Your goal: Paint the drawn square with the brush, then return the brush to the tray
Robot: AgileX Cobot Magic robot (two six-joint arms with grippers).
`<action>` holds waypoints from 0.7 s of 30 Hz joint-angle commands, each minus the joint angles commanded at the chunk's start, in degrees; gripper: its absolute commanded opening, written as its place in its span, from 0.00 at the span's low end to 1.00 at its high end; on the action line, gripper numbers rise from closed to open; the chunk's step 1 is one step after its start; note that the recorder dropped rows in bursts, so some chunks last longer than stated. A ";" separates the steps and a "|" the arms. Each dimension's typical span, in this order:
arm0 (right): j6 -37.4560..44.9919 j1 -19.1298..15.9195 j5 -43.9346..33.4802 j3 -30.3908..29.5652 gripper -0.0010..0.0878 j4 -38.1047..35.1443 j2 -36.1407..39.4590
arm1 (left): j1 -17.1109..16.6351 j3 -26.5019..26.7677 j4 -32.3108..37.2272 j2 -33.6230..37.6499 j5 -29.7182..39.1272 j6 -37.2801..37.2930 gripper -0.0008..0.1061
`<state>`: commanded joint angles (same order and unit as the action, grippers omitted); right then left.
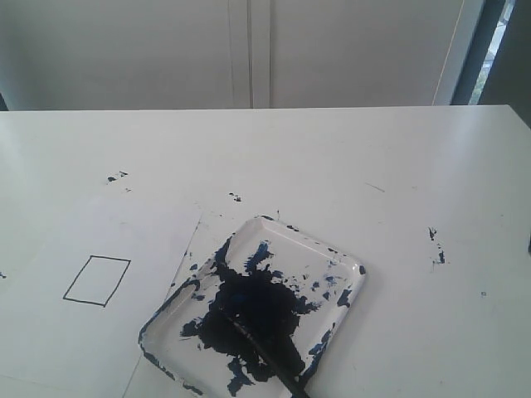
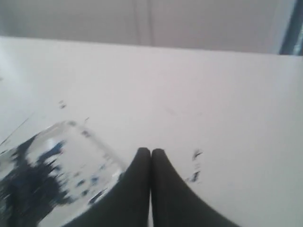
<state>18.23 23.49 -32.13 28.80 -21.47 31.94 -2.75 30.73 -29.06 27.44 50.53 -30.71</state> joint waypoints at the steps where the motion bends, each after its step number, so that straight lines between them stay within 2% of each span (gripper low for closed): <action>1: 3.11 0.65 -2.74 0.00 0.01 -2.40 0.00 | 0.00 0.00 0.00 0.00 0.00 0.00 0.01; 6: 7.50 3.48 -12.66 -0.26 0.01 -3.73 0.00 | 0.00 0.00 0.00 0.00 0.00 0.00 0.01; 10: 7.50 5.04 -15.92 -0.26 0.01 -3.37 -0.10 | 0.00 0.00 0.00 0.00 0.00 0.00 0.01; 17: 7.16 8.86 -15.95 -2.16 0.01 -3.27 -0.10 | 0.00 0.00 0.00 0.00 0.00 0.00 0.01; 21: 7.16 11.55 -10.25 -4.16 0.01 -3.45 0.34 | 0.00 0.00 0.00 0.00 0.00 0.00 0.01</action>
<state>25.39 35.04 -42.38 24.65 -24.91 32.28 -2.75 30.73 -29.06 27.44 50.53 -30.71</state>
